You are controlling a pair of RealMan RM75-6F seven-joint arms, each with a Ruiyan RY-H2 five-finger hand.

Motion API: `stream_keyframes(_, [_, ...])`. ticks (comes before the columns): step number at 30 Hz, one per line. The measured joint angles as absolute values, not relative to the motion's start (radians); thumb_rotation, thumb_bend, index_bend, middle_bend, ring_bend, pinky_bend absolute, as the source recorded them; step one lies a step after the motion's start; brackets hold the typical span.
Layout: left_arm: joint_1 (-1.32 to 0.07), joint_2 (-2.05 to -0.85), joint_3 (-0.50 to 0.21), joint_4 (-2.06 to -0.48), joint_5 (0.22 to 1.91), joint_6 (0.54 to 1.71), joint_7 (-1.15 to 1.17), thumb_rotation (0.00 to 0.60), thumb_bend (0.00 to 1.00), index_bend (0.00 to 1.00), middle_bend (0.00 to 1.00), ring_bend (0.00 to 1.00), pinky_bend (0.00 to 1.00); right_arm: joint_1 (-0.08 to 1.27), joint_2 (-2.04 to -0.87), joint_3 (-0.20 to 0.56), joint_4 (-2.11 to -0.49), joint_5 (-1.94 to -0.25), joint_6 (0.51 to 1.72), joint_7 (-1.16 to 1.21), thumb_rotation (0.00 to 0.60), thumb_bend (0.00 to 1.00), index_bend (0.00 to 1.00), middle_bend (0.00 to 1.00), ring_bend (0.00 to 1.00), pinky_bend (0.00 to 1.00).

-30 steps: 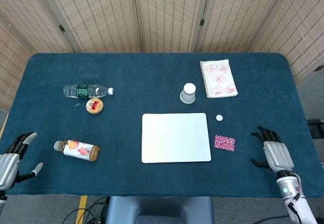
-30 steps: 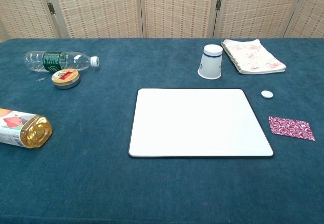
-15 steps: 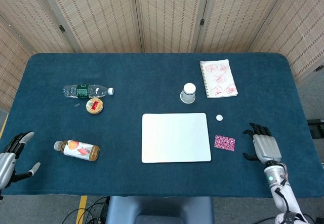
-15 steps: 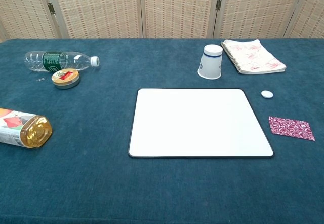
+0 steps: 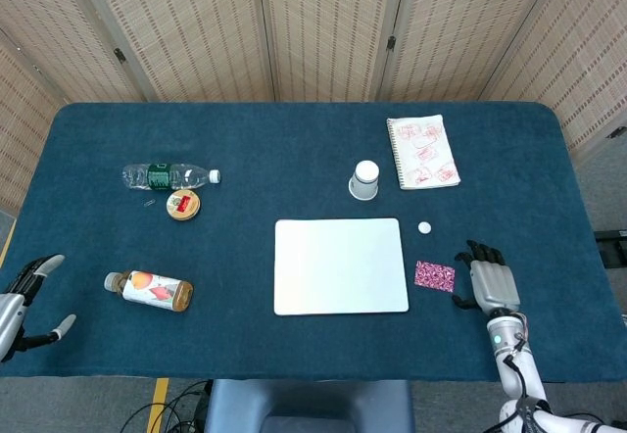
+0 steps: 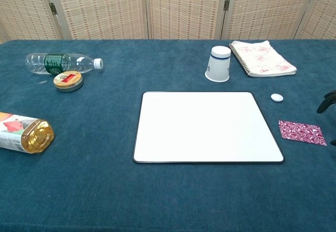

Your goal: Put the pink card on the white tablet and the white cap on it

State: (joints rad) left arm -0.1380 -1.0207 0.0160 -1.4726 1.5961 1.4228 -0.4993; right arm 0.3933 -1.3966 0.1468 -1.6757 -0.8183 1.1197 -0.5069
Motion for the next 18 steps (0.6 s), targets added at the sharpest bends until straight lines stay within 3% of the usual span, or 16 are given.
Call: stream_keyframes(18, [-0.142,-1.021,0.018,-1.464,1.588,1.423,-0.511,0.6,0.34,0.0,0.1,0.07,0.23,0.463,-1.446,0.144,-1.635,-0.747,1.096,-0.549,0.6,0.14,0.28,0.06,0.0,0.0])
